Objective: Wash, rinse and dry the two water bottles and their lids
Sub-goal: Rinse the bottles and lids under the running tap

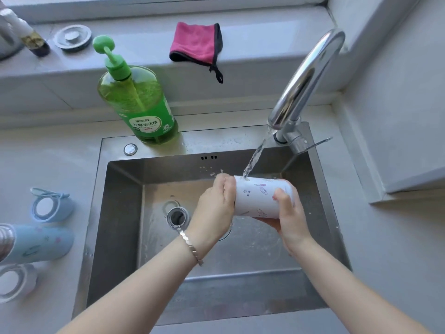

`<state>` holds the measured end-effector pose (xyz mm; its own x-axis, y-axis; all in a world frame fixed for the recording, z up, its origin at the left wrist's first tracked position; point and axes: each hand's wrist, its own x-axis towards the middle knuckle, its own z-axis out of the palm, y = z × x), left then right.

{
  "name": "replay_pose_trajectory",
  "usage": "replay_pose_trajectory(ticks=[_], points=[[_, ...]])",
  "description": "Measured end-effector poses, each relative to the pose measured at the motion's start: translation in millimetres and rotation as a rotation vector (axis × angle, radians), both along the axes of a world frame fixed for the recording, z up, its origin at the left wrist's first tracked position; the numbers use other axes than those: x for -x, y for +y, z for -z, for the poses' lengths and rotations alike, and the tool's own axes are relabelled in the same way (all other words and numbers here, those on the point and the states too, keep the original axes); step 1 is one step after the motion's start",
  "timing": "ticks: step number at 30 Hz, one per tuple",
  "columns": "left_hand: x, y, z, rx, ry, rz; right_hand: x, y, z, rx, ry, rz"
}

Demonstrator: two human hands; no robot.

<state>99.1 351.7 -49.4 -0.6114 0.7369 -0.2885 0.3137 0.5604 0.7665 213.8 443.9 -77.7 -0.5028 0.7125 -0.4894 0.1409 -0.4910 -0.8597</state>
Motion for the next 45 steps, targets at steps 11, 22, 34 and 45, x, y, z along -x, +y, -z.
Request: replay_pose_trajectory(ticks=[11, 22, 34, 45], points=[[9.6, -14.5, -0.4, -0.133, 0.083, -0.084, 12.4, -12.0, -17.6, 0.143, -0.012, -0.057], [31.3, -39.1, -2.9, -0.031, -0.473, -0.296, 49.3, 0.4, -8.9, -0.432, -0.171, -0.397], [32.9, -38.2, -0.3, -0.134, -0.831, -0.548, 33.4, 8.7, -25.7, -0.455, -0.23, -0.534], [8.0, -18.4, -5.6, -0.311, -0.208, 0.093, 2.4, 21.3, -39.3, -0.596, -0.36, -0.798]])
